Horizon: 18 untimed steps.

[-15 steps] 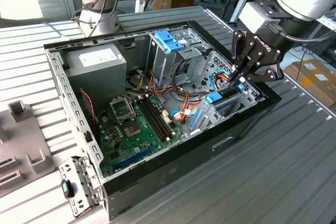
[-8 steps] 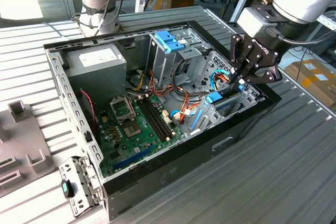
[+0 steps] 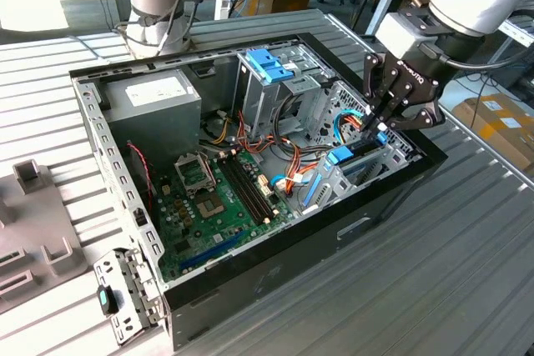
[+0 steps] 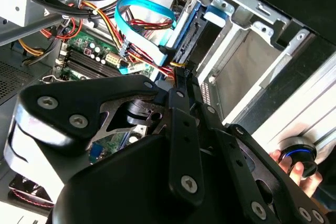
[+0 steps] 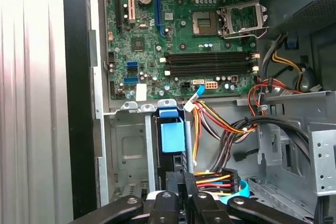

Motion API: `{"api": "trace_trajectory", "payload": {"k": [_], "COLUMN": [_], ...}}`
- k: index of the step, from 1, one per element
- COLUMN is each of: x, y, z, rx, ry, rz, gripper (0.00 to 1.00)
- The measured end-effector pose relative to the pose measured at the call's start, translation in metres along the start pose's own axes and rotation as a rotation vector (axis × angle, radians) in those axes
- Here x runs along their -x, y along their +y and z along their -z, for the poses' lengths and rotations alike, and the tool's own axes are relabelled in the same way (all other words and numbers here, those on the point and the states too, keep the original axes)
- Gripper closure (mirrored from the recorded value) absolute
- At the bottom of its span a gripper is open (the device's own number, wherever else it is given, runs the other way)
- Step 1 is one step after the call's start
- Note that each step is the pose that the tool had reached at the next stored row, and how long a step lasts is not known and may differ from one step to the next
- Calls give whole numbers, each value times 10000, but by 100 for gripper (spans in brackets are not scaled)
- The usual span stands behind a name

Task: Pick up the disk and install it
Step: 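Insert the first disk wire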

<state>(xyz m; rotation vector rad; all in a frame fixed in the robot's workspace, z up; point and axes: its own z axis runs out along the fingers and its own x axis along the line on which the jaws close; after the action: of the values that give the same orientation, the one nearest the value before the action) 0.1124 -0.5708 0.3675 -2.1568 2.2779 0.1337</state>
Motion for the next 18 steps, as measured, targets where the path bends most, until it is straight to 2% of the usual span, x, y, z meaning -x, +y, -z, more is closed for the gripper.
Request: {"api": "trace_trajectory", "payload": {"k": [7,10,12,16,18], "x": [88,98,104,130,144], "y": [-56,-95,-114,-121,-131], "z": [-78,-109,-130,-156,-160], "rx": [17,21,21,15,16], "ry": [15,59,135,438,446], "rz": [279,368,425,481,512], "gripper": [83,83,83,83,83]}}
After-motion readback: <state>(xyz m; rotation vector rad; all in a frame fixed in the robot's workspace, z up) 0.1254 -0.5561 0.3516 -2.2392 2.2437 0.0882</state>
